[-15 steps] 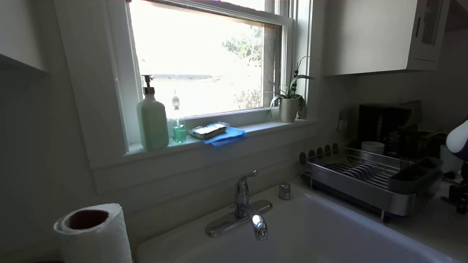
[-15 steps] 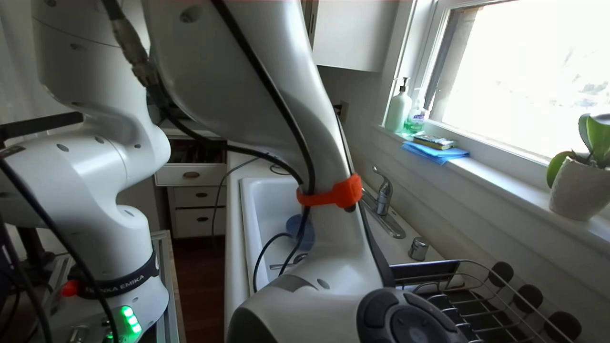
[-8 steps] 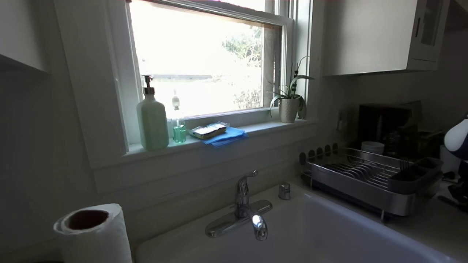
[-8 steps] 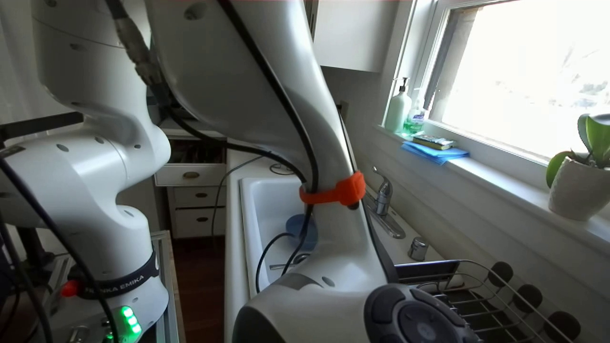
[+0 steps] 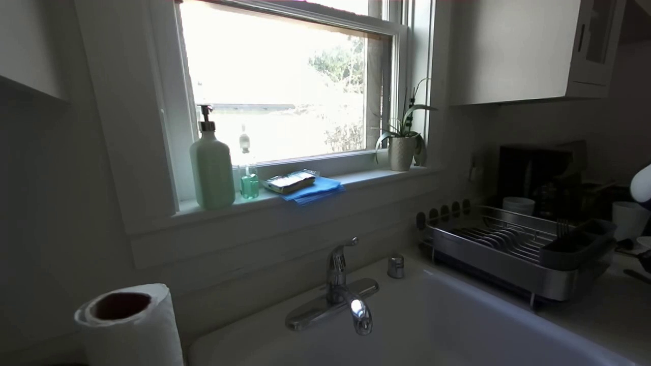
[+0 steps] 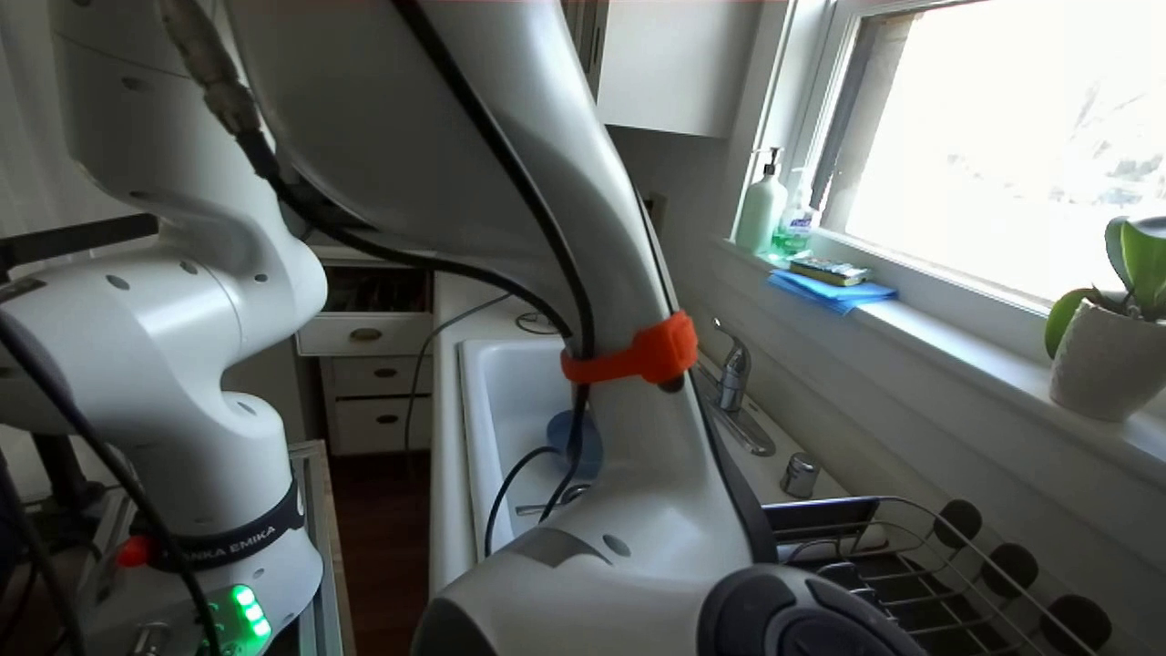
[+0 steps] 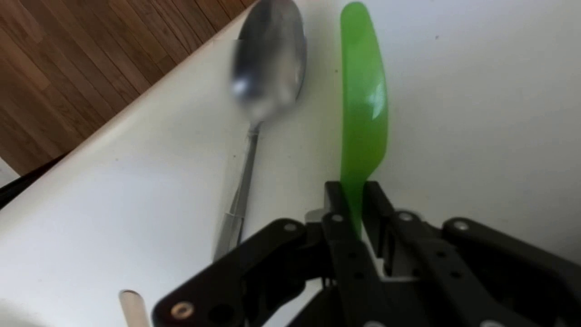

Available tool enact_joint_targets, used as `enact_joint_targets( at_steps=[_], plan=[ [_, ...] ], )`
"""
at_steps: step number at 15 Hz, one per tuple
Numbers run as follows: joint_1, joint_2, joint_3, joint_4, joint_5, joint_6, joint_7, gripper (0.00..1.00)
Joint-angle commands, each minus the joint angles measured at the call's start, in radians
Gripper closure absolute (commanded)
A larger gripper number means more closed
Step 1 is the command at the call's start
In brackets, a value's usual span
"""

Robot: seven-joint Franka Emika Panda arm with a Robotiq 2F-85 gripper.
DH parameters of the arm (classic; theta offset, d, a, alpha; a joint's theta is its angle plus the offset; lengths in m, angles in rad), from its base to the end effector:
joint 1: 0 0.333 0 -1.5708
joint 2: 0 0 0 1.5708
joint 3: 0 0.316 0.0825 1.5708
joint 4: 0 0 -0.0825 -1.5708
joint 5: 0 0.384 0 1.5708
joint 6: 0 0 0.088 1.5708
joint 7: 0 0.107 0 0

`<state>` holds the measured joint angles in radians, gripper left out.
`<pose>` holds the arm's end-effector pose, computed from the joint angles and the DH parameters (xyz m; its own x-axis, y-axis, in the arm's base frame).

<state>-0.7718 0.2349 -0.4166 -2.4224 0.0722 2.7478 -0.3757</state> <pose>0.1816 -0.4713 0.2316 0.6514 -0.7540 0.0846 -0.7585 -0.6444 0.0971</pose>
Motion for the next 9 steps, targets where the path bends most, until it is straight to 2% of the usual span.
enact_joint_targets(
  at_steps=[1, 6, 9],
  plan=[
    [-0.013, -0.076, -0.017, -0.001, -0.033, -0.076, -0.007, 0.96],
    [-0.005, -0.154, -0.020, -0.012, -0.009, -0.149, -0.023, 0.96],
    [0.004, -0.195, -0.047, -0.012, -0.056, -0.202, 0.045, 0.96]
  ],
)
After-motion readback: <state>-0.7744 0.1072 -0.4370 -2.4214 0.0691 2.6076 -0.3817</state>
